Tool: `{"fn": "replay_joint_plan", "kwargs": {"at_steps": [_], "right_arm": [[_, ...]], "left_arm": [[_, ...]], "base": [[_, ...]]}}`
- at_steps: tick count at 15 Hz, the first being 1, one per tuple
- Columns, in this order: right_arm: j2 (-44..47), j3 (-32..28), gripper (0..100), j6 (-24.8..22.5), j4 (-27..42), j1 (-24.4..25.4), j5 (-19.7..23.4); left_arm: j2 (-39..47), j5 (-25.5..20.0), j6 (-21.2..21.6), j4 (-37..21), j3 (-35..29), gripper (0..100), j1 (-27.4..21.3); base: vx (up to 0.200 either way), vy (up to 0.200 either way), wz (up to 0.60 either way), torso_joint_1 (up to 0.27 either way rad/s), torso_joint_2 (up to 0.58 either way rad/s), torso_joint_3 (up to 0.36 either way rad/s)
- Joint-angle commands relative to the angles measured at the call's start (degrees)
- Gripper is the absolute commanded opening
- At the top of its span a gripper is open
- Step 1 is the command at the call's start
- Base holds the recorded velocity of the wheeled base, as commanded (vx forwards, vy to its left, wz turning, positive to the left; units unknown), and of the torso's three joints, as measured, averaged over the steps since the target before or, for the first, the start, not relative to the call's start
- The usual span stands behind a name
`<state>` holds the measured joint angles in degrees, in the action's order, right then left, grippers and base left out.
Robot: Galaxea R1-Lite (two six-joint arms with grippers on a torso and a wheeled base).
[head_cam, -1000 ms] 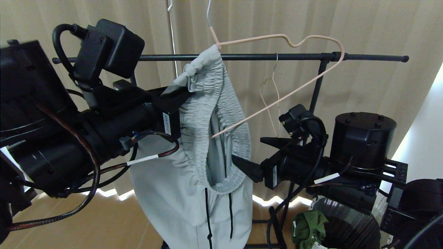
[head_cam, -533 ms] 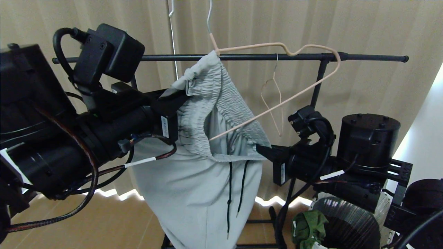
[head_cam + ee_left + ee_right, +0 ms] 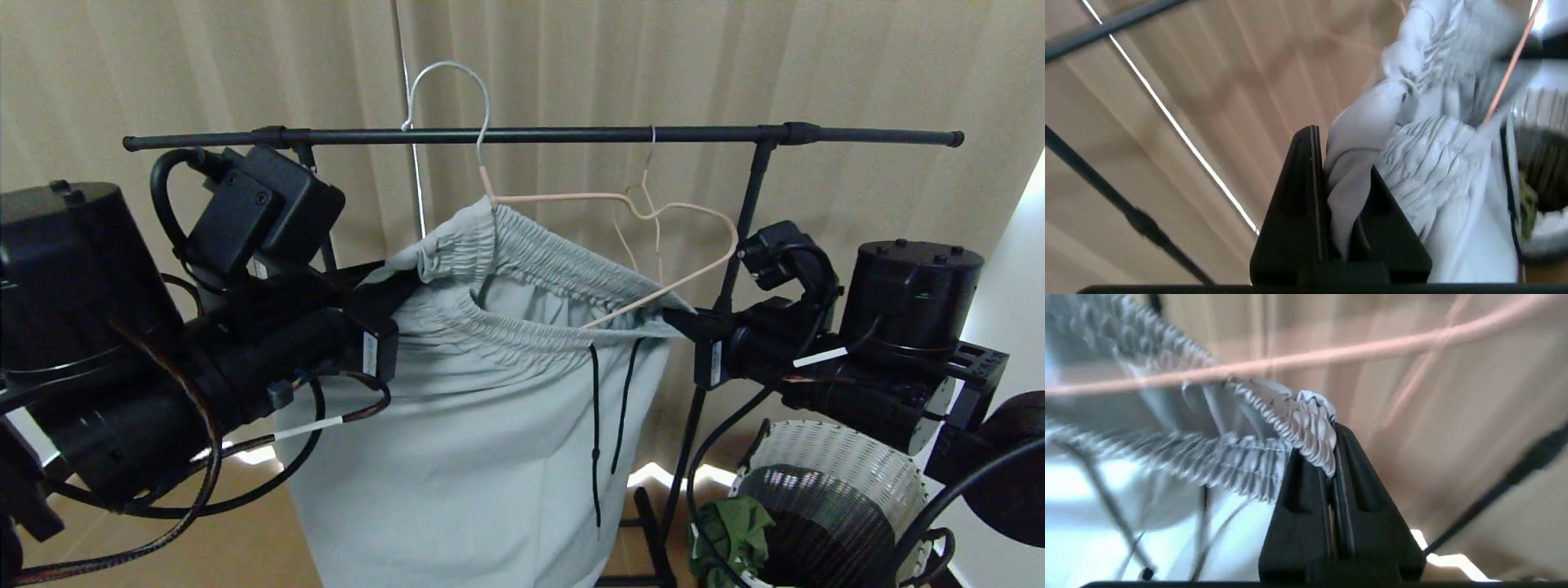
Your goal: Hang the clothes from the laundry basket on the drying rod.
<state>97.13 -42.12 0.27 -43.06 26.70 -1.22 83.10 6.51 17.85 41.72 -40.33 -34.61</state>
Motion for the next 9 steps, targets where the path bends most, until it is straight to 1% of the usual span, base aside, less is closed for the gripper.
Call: {"fn": "replay_joint_plan", "kwargs": {"at_steps": [1,3,4,7,9], "right_arm": [[0.3,-1.2,0,0.0,0.1,-2.3,0.0],[1.5,-2.6,0,-0.1,0.1,-3.8,0.0],[3.0,-3.8,0,-0.1,0.1,-5.1,-0.1],[4.1,-5.1,0,-0.1,0.1,-6.2,-0.1],[4.1,-5.8,0,-0.2,0.2,-6.7,0.0]], "left_arm": [[-1.0,0.1,1.0,0.0,2.4,0,0.2],[-1.7,0.1,3.5,-0.1,4.6,0,1.1],[-1.8,0.1,5.8,-0.1,6.2,0,1.8],[-2.2,0.2,6.5,-0.1,7.6,0,2.1],[-2.4,0.2,11.7,-0.2,9.5,0,5.2]], "base": [[0.000,0.000,0.00,0.000,0.00,0.000],[0.000,0.000,0.00,0.000,0.00,0.000],[0.000,0.000,0.00,0.000,0.00,0.000],[0.000,0.000,0.00,0.000,0.00,0.000],[0.000,0.000,0.00,0.000,0.00,0.000]]}}
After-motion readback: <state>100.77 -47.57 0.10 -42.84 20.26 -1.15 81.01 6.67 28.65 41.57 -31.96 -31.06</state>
